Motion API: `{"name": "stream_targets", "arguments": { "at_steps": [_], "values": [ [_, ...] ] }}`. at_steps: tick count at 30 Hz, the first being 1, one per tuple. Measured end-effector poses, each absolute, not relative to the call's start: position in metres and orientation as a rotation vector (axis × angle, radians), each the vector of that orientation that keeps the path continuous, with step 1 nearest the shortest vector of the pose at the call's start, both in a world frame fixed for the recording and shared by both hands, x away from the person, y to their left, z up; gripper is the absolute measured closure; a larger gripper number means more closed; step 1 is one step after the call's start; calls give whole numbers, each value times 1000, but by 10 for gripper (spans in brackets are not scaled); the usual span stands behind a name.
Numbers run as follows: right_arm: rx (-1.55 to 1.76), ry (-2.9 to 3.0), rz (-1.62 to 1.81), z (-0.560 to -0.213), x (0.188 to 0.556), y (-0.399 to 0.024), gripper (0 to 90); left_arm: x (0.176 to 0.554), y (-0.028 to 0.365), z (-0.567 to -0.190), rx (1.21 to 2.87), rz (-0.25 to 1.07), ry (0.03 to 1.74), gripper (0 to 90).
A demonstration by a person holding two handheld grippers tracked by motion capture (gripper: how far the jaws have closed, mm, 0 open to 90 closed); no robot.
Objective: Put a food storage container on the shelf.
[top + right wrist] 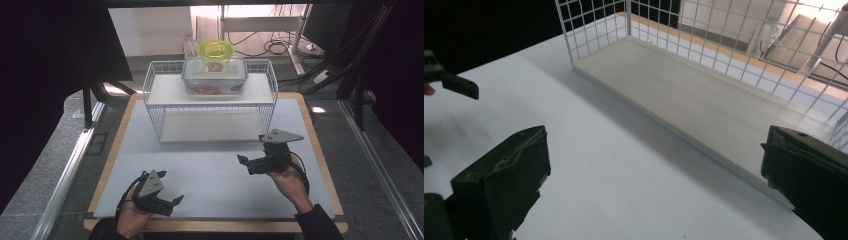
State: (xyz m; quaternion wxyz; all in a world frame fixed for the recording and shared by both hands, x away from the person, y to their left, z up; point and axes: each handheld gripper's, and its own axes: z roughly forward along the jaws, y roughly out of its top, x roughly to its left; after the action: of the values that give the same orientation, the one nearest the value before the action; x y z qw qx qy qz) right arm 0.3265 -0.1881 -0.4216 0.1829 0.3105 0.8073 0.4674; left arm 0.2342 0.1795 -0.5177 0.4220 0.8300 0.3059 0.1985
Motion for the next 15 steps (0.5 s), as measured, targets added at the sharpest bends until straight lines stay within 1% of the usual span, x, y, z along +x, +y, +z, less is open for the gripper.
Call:
{"name": "stream_targets", "arguments": {
  "at_steps": [15],
  "values": [
    [876, 2294, 1235, -451, 304, -204, 0, 233, 181, -516, 2059, 532, 762, 24]
  ]
}}
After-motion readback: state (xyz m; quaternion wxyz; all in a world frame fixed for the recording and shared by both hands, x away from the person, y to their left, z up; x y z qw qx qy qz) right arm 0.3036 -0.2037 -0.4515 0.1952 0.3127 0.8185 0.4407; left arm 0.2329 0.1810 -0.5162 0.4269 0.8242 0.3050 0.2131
